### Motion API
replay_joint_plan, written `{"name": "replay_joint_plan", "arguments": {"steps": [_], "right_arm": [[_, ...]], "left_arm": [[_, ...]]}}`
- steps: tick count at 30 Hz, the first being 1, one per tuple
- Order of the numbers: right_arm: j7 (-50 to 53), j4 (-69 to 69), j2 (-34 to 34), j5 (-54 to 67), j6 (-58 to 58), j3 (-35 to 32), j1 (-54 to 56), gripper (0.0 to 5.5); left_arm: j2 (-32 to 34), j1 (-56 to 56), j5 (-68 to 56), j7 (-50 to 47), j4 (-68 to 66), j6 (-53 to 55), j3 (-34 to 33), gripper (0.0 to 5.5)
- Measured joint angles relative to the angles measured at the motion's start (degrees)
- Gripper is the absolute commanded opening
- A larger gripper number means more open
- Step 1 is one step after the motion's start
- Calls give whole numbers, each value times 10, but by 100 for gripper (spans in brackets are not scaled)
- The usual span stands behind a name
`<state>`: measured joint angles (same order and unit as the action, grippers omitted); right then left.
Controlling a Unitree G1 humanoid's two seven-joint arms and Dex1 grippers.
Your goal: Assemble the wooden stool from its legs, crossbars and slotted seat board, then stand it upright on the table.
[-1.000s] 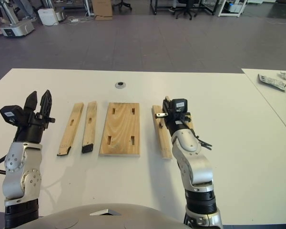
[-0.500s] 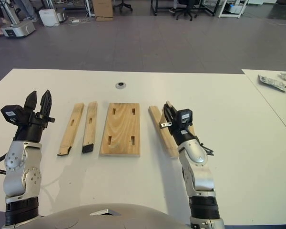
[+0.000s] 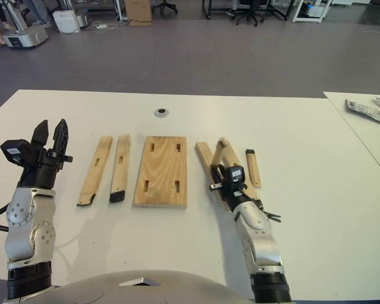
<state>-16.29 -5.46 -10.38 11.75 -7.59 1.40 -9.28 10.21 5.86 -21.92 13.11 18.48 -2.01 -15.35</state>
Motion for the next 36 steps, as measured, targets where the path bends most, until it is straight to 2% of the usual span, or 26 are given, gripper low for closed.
{"name": "replay_joint_plan", "arguments": {"steps": [5, 10, 12, 20, 24, 25, 29, 33, 36], "right_arm": [[-24, -58, -20, 3, -22, 1, 1, 273], [-15, -157, -61, 11, -184, -7, -2, 380], [-9, -200, -84, 13, -264, -10, -2, 400], [-17, -266, -130, 38, -479, -3, 9, 400], [-16, -270, -139, 45, -556, -4, 30, 325], [-14, -268, -141, 44, -570, -2, 31, 290], [-10, -249, -150, 35, -568, 7, 44, 212], [-33, -199, -233, -45, -440, 80, 57, 208], [-52, -121, -243, -59, -393, 80, 119, 208]], "left_arm": [[-20, 9, 5, -6, 1, -12, 15, 230], [-41, 36, 19, -14, 20, -24, 24, 230], [-51, 53, 22, -22, 25, -26, 26, 230], [-68, 80, 32, -33, 41, -38, 35, 230], [-73, 84, 40, -36, 41, -42, 39, 230], [-73, 84, 41, -37, 41, -45, 39, 230], [-73, 79, 42, -40, 39, -45, 38, 230], [-73, 63, 34, -42, 37, -45, 29, 230], [-60, 46, 3, -31, 39, -32, 21, 230]]}}
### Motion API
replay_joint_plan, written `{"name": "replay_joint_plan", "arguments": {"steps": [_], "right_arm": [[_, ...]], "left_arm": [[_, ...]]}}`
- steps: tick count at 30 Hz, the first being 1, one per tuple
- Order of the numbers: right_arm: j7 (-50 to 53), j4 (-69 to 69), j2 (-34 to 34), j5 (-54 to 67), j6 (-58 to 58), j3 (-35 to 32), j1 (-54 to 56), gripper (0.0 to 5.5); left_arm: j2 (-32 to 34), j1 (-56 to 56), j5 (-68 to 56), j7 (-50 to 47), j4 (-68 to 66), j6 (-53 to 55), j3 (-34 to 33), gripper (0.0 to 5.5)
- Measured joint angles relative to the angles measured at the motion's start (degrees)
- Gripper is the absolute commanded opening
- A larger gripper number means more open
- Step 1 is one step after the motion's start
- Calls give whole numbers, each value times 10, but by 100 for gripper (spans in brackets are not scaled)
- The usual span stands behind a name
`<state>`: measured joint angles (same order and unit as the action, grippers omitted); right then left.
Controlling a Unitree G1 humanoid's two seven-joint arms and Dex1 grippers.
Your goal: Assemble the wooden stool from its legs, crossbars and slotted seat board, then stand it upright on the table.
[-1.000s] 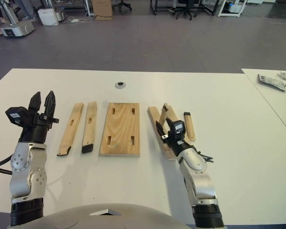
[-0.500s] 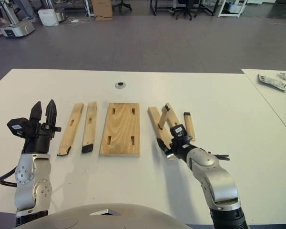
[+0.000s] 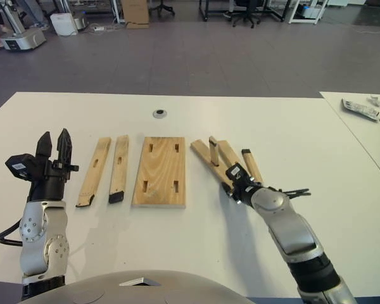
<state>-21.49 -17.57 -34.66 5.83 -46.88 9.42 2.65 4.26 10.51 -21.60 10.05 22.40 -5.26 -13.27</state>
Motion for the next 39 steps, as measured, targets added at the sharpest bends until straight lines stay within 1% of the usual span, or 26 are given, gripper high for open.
{"name": "replay_joint_plan", "arguments": {"steps": [2, 5, 7, 10, 14, 17, 18, 20, 22, 23, 25, 30, 36, 39], "right_arm": [[-10, 23, 28, 32, 4, -38, 54, 208], [-32, 33, 78, 120, -14, -112, 152, 208], [-51, 33, 105, 189, -46, -152, 204, 207], [-77, 32, 145, 319, -123, -206, 263, 207], [-87, 48, 166, 464, -205, -274, 299, 207], [-88, 61, 168, 553, -252, -304, 314, 207], [-90, 63, 166, 576, -264, -308, 314, 207], [-90, 67, 156, 613, -284, -310, 314, 207], [-89, 64, 154, 645, -294, -306, 312, 207], [-87, 59, 154, 662, -298, -301, 310, 207], [-80, 53, 156, 686, -303, -290, 303, 207], [-79, 31, 148, 713, -303, -259, 275, 207], [-110, 10, 122, 744, -302, -223, 240, 207], [-120, 9, 113, 750, -297, -213, 235, 207]], "left_arm": [[18, -17, -25, 10, 3, 20, -5, 230], [62, -47, -73, 40, 4, 62, -22, 230], [97, -63, -143, 77, 8, 131, -23, 230], [139, -109, -276, 123, 26, 250, -4, 230], [179, -183, -530, 125, 16, 387, -30, 297], [206, -218, -655, 118, -4, 434, -54, 339], [215, -225, -675, 114, -13, 442, -61, 369], [230, -236, -707, 104, -32, 463, -65, 409], [241, -254, -730, 97, -43, 481, -60, 438], [244, -261, -735, 93, -44, 490, -53, 440], [247, -272, -744, 91, -46, 502, -41, 440], [252, -282, -745, 93, -56, 514, -33, 440], [254, -292, -751, 103, -65, 533, -28, 440], [253, -293, -752, 104, -71, 534, -28, 383]]}}
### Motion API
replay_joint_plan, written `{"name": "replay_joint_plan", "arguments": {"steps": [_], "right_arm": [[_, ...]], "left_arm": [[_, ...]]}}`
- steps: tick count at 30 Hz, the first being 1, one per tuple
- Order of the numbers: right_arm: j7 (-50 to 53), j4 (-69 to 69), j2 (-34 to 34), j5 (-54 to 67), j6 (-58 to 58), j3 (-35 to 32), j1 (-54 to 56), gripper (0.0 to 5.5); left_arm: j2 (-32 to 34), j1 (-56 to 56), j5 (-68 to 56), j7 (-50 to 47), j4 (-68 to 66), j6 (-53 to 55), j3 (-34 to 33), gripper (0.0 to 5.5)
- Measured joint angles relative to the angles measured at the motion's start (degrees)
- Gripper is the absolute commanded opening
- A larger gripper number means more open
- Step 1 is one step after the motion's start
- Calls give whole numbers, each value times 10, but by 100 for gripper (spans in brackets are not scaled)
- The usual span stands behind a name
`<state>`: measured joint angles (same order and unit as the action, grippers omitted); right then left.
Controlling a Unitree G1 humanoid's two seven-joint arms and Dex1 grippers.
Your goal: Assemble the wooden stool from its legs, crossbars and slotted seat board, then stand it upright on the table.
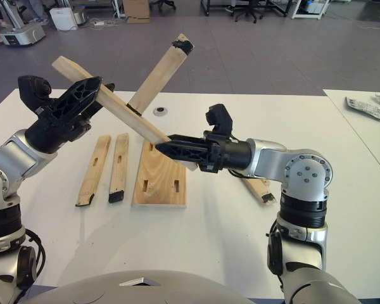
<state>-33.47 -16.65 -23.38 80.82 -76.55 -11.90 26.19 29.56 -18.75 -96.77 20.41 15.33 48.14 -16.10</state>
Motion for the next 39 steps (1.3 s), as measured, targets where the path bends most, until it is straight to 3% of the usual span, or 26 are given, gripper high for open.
{"name": "replay_joint_plan", "arguments": {"steps": [10, 17, 19, 21, 26, 29, 33, 39], "right_arm": [[16, 0, -10, 21, 26, 21, -18, 207], [43, 17, -9, 45, 39, 32, -16, 207], [63, 26, -4, 52, 46, 32, -12, 250], [113, 48, 9, 45, 85, 24, -6, 303], [182, 87, 24, -6, 158, 0, 5, 306], [194, 124, 20, -45, 189, -25, 6, 306], [191, 157, 11, -85, 218, -48, 7, 306], [180, 179, 2, -117, 233, -61, 17, 306]], "left_arm": [[0, 0, -19, 14, 0, 3, 0, 211], [-4, 0, -16, 17, -13, 2, -4, 208], [-7, 0, -3, 18, -20, -3, -8, 208], [-18, -2, 37, 19, -35, -36, -19, 207], [-21, -11, 147, 26, -50, -107, -50, 206], [9, -14, 236, 48, -63, -122, -43, 206], [27, -7, 370, 121, -74, -191, -20, 206], [75, 24, 420, 392, -120, -214, 9, 206]]}}
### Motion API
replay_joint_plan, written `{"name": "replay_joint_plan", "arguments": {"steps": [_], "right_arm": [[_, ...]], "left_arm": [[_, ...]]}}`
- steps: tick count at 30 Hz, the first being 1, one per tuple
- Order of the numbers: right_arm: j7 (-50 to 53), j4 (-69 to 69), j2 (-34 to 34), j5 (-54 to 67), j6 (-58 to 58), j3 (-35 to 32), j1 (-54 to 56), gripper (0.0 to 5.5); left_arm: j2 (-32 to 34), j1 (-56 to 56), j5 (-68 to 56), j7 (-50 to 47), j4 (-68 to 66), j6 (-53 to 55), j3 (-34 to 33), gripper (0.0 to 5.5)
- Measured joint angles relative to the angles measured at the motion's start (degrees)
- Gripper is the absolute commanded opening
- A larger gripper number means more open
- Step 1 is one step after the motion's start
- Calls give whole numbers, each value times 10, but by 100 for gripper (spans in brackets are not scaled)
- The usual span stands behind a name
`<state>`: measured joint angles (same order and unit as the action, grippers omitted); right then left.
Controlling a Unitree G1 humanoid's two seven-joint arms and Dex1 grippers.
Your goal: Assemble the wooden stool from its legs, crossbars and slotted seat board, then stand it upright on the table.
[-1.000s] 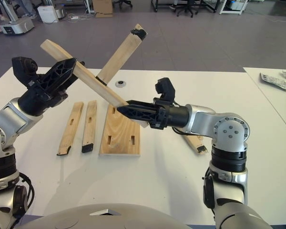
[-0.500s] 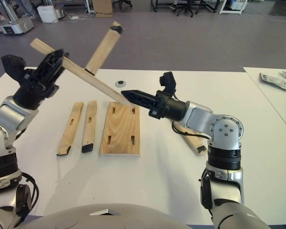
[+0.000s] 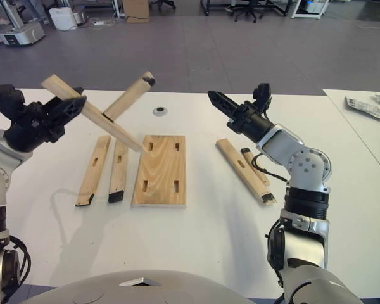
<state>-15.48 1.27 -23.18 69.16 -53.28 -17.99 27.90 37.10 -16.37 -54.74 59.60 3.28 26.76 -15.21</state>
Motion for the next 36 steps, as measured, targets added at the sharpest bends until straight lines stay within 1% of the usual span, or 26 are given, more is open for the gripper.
{"name": "replay_joint_plan", "arguments": {"steps": [3, 8, 12, 21, 30, 36], "right_arm": [[-4, 1, 0, -12, 0, 0, 5, 306], [-11, 3, 0, -19, -7, 1, 5, 306], [-14, 6, 1, -22, -13, 1, 7, 306], [-15, 10, 2, -22, -17, 1, 10, 306], [-13, 9, 10, -22, -20, 0, 13, 306], [-13, 6, 14, -21, -26, 0, 14, 306]], "left_arm": [[19, 9, 38, 80, -14, -15, 19, 206], [18, 6, 61, 164, -25, -65, 31, 206], [16, 0, 74, 188, -23, -74, 40, 206], [17, -3, 107, 239, -14, -86, 84, 206], [15, -60, 140, 269, -66, -103, 118, 206], [10, -90, 177, 277, -113, -113, 152, 206]]}}
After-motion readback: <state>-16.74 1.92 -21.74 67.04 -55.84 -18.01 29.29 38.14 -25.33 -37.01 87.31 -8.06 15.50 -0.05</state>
